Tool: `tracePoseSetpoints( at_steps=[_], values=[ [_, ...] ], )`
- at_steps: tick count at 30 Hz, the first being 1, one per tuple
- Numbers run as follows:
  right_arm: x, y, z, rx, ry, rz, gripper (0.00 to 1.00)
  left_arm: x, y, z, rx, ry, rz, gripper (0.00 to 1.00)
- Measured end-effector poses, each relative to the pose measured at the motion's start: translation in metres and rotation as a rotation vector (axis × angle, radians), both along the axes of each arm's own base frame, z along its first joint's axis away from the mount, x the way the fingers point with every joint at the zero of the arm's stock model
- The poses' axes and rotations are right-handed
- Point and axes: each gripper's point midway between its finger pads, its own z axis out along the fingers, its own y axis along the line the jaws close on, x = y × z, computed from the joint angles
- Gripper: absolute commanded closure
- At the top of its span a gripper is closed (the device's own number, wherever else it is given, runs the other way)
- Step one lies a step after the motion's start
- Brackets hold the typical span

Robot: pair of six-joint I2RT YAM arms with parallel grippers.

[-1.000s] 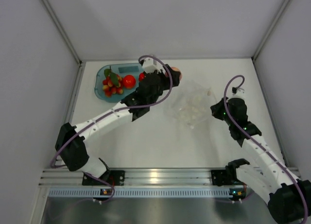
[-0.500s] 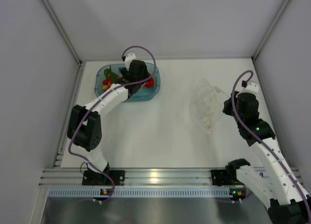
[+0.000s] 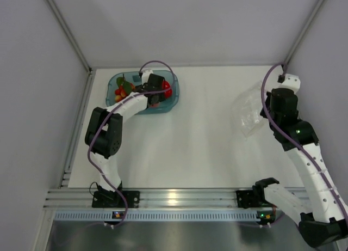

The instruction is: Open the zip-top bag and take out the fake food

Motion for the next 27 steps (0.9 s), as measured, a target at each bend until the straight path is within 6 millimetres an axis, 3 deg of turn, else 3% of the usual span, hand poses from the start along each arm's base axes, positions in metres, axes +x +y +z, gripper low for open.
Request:
tracePoseSetpoints(
  at_steps=[2, 6, 11, 17, 22, 27],
  values=[
    [0.004, -0.004, -0.003, -0.037, 0.033, -0.013, 1.00, 0.001, 0.002, 0.000, -0.001, 0.002, 0.003, 0.20],
    [0.016, -0.014, -0.020, -0.134, 0.133, -0.052, 1.00, 0.001, 0.004, 0.000, -0.006, 0.004, 0.000, 0.03],
    [0.031, -0.023, -0.050, -0.254, 0.267, -0.081, 1.00, 0.000, 0.002, 0.016, -0.026, -0.017, -0.013, 0.02],
    [0.049, -0.028, -0.064, -0.328, 0.334, -0.117, 1.00, -0.009, 0.007, 0.076, -0.074, -0.123, -0.015, 0.02],
    [0.069, -0.020, -0.079, -0.354, 0.360, -0.133, 1.00, -0.043, 0.022, 0.135, -0.120, -0.231, -0.011, 0.02],
    [0.081, 0.013, -0.109, -0.365, 0.403, -0.086, 1.00, -0.085, 0.041, 0.167, -0.132, -0.280, -0.002, 0.02]
  ],
)
